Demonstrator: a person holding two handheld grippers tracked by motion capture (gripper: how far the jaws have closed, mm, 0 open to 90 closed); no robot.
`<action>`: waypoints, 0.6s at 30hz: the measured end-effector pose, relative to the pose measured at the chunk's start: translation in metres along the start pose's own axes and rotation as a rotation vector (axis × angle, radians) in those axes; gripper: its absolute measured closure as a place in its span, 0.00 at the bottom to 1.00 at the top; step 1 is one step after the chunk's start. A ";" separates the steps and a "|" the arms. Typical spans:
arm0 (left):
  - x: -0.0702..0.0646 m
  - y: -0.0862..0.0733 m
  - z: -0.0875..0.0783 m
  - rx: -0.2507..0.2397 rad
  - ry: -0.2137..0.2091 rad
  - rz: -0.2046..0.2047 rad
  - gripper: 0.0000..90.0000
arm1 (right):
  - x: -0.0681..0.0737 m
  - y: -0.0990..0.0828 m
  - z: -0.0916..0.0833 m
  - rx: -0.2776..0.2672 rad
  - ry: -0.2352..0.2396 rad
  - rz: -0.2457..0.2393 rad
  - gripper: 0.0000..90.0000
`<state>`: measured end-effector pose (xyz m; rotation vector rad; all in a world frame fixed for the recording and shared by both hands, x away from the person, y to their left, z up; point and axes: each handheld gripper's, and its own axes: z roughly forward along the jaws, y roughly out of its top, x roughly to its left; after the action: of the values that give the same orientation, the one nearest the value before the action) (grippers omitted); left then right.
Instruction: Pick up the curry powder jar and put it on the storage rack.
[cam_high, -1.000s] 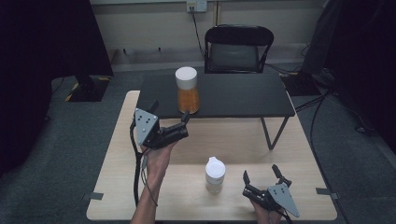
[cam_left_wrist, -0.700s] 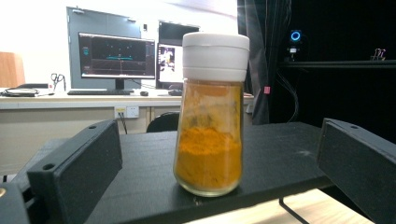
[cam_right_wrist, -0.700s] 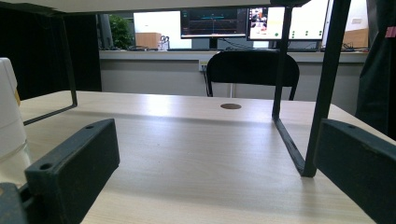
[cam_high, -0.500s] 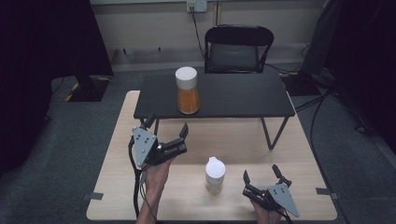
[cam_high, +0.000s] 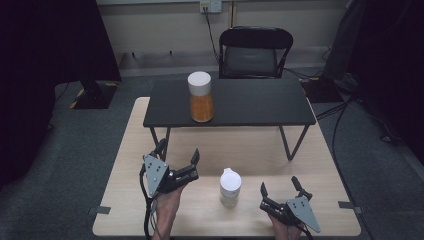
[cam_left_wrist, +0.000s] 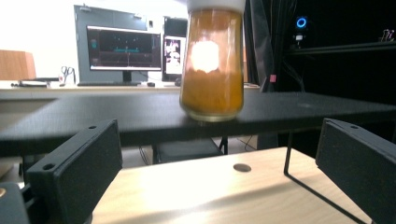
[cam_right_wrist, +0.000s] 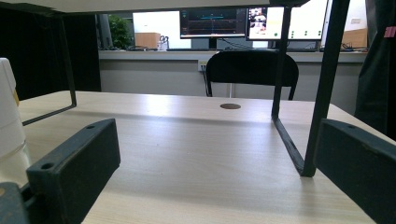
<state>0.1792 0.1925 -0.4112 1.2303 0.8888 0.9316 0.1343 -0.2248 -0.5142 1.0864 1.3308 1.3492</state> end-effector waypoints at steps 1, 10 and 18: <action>-0.001 -0.003 -0.002 -0.001 0.003 0.001 0.00 | 0.000 0.000 0.000 0.000 0.000 0.000 0.00; -0.012 -0.027 -0.019 -0.002 0.057 0.025 0.00 | 0.000 0.000 0.000 -0.002 -0.001 0.000 0.00; -0.013 -0.050 -0.034 0.025 0.093 0.022 0.00 | 0.000 0.000 0.000 0.000 -0.001 -0.001 0.00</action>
<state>0.1474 0.1880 -0.4645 1.2280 0.9641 1.0046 0.1343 -0.2245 -0.5141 1.0864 1.3310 1.3476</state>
